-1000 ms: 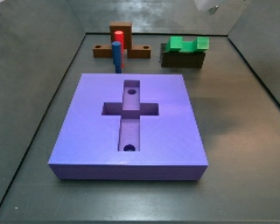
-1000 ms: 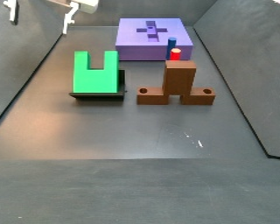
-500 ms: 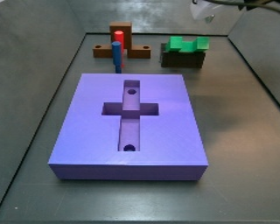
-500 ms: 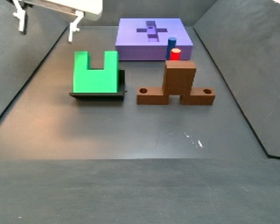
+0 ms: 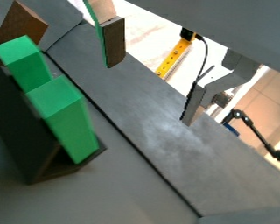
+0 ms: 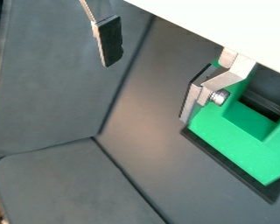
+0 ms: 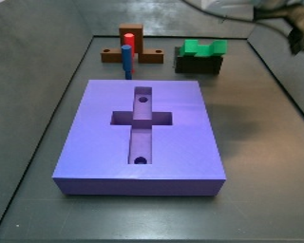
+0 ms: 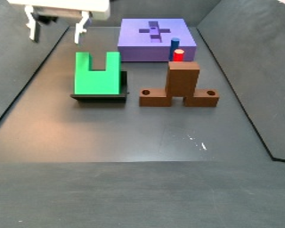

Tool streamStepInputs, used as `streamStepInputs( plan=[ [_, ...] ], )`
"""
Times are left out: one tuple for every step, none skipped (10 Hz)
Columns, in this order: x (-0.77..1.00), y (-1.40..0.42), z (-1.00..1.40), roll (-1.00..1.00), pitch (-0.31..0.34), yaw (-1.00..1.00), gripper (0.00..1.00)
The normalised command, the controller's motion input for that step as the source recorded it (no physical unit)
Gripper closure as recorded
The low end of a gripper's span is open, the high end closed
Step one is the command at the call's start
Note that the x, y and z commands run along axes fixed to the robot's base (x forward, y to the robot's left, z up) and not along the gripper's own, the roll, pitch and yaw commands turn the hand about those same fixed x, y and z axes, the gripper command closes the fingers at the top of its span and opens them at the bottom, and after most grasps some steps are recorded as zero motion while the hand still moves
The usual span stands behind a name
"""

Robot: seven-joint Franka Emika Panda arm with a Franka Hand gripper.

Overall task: Pick up the green object. Move up. Place the green object on the fixture. Regrasp the green object. Move to above the board. Insert the green object.
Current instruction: Regrasp the green object.

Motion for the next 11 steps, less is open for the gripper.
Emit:
streamStepInputs(
  plan=[
    [-0.19, -0.12, -0.39, 0.21, 0.291, -0.05, 0.0],
    [-0.29, -0.13, -0.34, 0.2, 0.197, -0.06, 0.0],
    [-0.33, -0.14, -0.25, 0.2, 0.16, -0.05, 0.0],
    [-0.11, -0.22, -0.18, 0.13, 0.046, -0.01, 0.0],
    [0.03, -0.19, -0.17, 0.0, 0.0, 0.0, 0.0],
    [0.0, -0.12, -0.18, -0.01, 0.0, 0.03, 0.0],
    [0.0, -0.08, -0.15, -0.04, -0.023, 0.07, 0.0],
    [-0.11, -0.05, -0.18, 0.0, -0.083, 0.11, 0.0],
    [-0.14, -0.02, -0.22, 0.0, -0.086, 0.11, 0.0],
    [-0.15, 0.0, -0.25, -0.01, -0.094, 0.1, 0.0],
    [0.0, -0.02, -0.21, -0.08, -0.086, 0.12, 0.0]
  ],
)
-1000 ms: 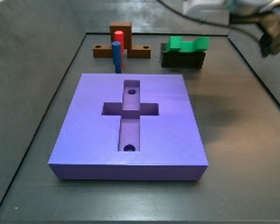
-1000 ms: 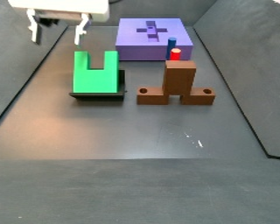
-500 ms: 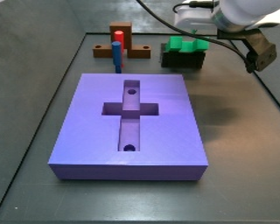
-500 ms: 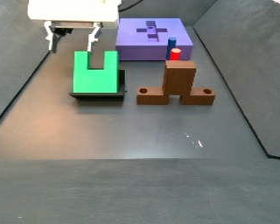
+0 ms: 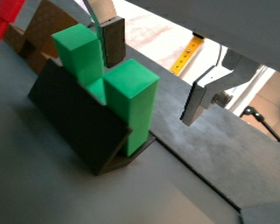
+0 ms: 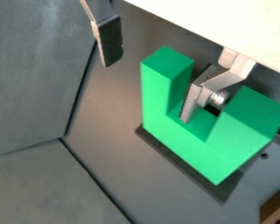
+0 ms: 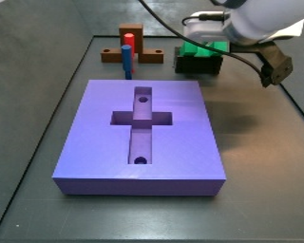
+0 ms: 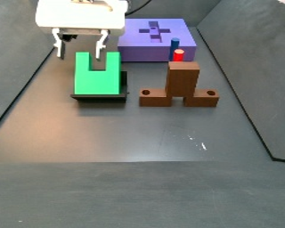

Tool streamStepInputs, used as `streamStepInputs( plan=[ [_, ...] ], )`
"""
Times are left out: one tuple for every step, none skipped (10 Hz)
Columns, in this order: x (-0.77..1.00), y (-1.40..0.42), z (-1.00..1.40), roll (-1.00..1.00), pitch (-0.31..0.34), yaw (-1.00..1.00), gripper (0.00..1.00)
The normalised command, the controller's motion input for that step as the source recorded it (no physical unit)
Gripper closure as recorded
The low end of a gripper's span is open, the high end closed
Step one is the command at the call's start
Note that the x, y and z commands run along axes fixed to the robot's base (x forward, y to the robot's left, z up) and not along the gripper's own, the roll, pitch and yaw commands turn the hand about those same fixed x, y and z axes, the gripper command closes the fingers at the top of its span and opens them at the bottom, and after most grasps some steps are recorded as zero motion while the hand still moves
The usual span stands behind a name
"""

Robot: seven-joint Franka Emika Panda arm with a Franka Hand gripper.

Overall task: Pick up the green object. Move up. Place the green object on the fixture. Regrasp the green object. Move to above the board. Insert the green object.
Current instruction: Regrasp the green object.

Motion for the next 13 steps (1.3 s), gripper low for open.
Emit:
streamStepInputs(
  plan=[
    [0.0, 0.0, -0.21, -0.11, -0.054, 0.14, 0.0],
    [0.0, 0.0, -0.23, -0.12, -0.06, 0.14, 0.0],
    [0.0, 0.0, -0.21, -0.16, -0.054, 0.12, 0.0],
    [0.04, -0.02, -0.23, -0.17, -0.014, 0.05, 0.0],
    [0.06, -0.04, -0.21, -0.17, 0.0, 0.04, 0.0],
    [0.1, -0.05, -0.13, -0.17, 0.0, 0.03, 0.0],
    [0.13, -0.02, -0.07, -0.19, 0.0, 0.0, 0.0],
    [0.09, 0.0, -0.06, -0.18, 0.0, 0.0, 0.0],
    [0.01, 0.0, 0.0, -0.11, 0.0, 0.0, 0.0],
    [0.0, 0.01, 0.0, -0.07, 0.0, 0.0, 0.0],
    [0.0, 0.0, 0.0, -0.03, 0.0, 0.0, 0.0],
    [0.0, 0.0, 0.0, 0.0, 0.0, 0.0, 0.0],
    [0.0, 0.0, 0.0, 0.0, 0.0, 0.0, 1.0]
  ],
)
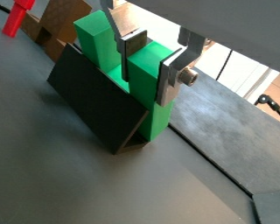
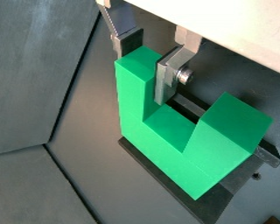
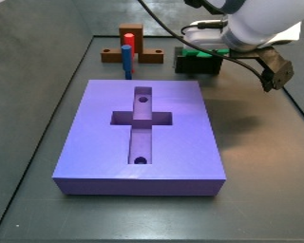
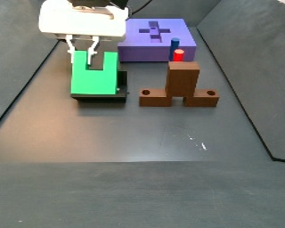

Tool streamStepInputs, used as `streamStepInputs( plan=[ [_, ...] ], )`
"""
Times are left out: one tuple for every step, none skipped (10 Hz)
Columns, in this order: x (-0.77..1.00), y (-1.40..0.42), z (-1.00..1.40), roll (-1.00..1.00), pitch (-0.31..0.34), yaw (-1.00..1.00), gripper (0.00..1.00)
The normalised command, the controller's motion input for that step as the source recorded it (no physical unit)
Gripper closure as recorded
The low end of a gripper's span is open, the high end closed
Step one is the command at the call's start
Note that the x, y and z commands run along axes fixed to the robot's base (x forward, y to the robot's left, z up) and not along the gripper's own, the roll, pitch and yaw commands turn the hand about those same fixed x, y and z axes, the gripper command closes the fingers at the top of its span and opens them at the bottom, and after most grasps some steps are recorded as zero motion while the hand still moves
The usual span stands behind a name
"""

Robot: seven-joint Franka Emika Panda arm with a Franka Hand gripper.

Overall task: Pick up the green object. Move up. Place the green object on the fixture. Regrasp the green object. Move to above the board. Insert the green object.
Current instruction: Regrasp the green object.

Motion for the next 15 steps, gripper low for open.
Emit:
streamStepInputs(
  plan=[
    [0.0, 0.0, 0.0, 0.0, 0.0, 0.0, 1.0],
    [0.0, 0.0, 0.0, 0.0, 0.0, 0.0, 1.0],
    [0.0, 0.0, 0.0, 0.0, 0.0, 0.0, 1.0],
    [0.0, 0.0, 0.0, 0.0, 0.0, 0.0, 1.0],
    [0.0, 0.0, 0.0, 0.0, 0.0, 0.0, 1.0],
    [0.0, 0.0, 0.0, 0.0, 0.0, 0.0, 1.0],
    [0.0, 0.0, 0.0, 0.0, 0.0, 0.0, 1.0],
    [0.0, 0.0, 0.0, 0.0, 0.0, 0.0, 1.0],
    [0.0, 0.0, 0.0, 0.0, 0.0, 0.0, 1.0],
    [0.0, 0.0, 0.0, 0.0, 0.0, 0.0, 1.0],
    [0.0, 0.0, 0.0, 0.0, 0.0, 0.0, 1.0],
    [0.0, 0.0, 0.0, 0.0, 0.0, 0.0, 1.0],
    [0.0, 0.0, 0.0, 0.0, 0.0, 0.0, 1.0],
    [0.0, 0.0, 0.0, 0.0, 0.0, 0.0, 1.0],
    [0.0, 0.0, 0.0, 0.0, 0.0, 0.0, 1.0]
  ],
)
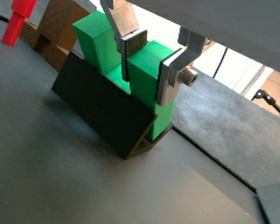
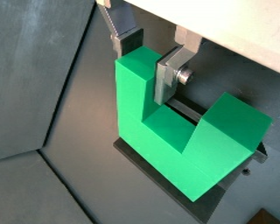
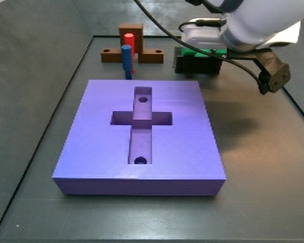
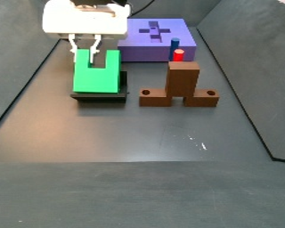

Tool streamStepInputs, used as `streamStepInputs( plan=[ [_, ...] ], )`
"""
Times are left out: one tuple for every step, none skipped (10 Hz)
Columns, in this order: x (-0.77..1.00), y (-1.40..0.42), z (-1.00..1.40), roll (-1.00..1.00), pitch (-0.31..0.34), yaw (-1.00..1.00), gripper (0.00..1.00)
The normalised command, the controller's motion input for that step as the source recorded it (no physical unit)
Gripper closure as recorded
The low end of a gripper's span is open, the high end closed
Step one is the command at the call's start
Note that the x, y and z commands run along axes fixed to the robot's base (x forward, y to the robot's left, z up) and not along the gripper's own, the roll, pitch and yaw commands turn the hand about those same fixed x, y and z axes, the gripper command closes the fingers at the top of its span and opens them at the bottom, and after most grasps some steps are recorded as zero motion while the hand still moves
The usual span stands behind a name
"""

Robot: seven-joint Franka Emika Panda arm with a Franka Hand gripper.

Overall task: Pick up the green object. Move up. Place the green object on the fixture. Regrasp the green object. Move to above the board. Insert the green object.
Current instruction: Move to above the board.

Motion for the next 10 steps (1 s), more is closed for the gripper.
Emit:
streamStepInputs(
  plan=[
    [0.0, 0.0, 1.4, 0.0, 0.0, 0.0, 1.0],
    [-0.01, -0.04, 1.4, -0.01, 0.022, -0.01, 1.0],
    [-0.05, -0.04, 1.4, -0.04, 0.039, -0.01, 1.0],
    [-0.04, -0.02, 1.4, -0.03, 0.028, 0.0, 1.0],
    [-0.02, -0.04, 1.4, -0.01, 0.067, 0.0, 1.0],
    [-0.02, -0.06, 1.4, -0.01, 0.073, 0.0, 1.0],
    [-0.01, -0.03, 1.4, -0.02, 0.071, 0.01, 1.0],
    [0.01, -0.03, 0.81, -0.01, 0.079, 0.02, 1.0],
    [0.03, -0.04, 0.43, 0.01, 0.088, 0.03, 1.0],
    [0.05, -0.03, 0.21, 0.01, 0.104, 0.04, 1.0]
  ],
)
